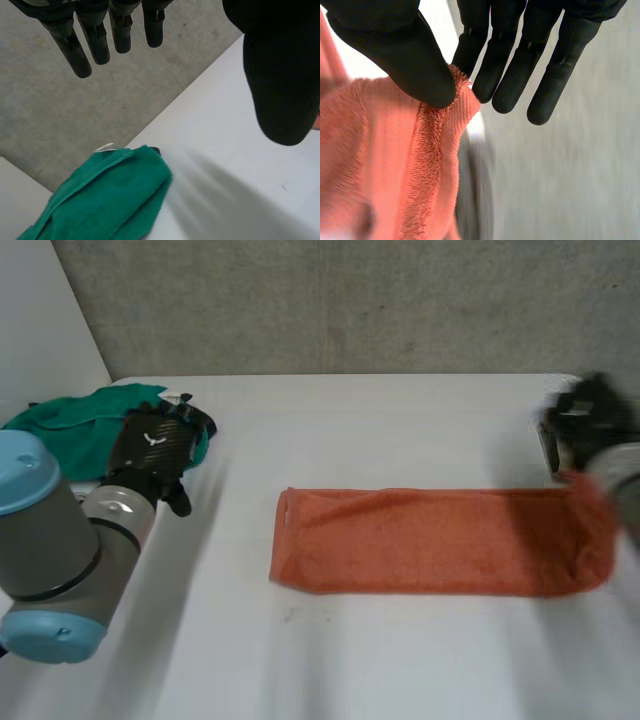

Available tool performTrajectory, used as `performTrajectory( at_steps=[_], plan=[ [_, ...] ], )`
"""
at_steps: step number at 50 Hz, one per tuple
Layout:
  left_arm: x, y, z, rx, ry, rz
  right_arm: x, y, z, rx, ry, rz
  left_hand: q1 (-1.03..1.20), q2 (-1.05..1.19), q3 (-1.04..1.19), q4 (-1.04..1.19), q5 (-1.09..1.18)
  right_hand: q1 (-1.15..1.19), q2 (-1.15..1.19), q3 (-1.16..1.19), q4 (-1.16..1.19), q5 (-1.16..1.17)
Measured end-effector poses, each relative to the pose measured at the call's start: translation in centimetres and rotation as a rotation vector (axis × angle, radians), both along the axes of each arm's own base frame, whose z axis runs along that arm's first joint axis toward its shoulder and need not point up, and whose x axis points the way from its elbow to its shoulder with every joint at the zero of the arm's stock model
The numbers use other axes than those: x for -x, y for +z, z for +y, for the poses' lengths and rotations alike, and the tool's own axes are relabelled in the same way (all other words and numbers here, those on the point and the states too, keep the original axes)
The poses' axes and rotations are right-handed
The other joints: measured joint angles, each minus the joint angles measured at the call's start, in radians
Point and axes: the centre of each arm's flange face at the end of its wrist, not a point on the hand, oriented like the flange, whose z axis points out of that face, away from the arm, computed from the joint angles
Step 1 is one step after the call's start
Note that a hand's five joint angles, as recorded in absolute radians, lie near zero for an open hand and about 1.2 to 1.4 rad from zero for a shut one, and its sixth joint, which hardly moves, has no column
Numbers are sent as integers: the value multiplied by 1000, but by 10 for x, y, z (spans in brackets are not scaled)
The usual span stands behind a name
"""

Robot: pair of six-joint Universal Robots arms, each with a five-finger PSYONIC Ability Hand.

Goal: Fold the laundry.

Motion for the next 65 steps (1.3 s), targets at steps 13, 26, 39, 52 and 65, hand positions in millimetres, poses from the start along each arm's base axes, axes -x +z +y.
performTrajectory(
  at_steps=[13,26,39,52,65],
  plan=[
    [-13,6,9,10,24,11,-186,-56,163,23,732,-17,0,0,0,0,0,-2,-5,-6,-6,-4],
    [28,17,17,51,-92,55,-174,-58,164,-116,671,-186,0,0,0,0,0,-876,-968,-976,-987,-934],
    [93,18,45,56,-273,108,-68,-42,110,-456,195,-558,0,0,0,0,0,-876,-968,-976,-987,-934],
    [97,8,56,26,-280,91,-19,-87,69,-413,-24,-202,0,0,0,0,0,-64,-32,-5,-13,-7],
    [60,29,54,56,-198,109,-150,-42,130,-130,448,-205,0,0,0,0,0,-47,-32,0,-3,14]
  ],
)
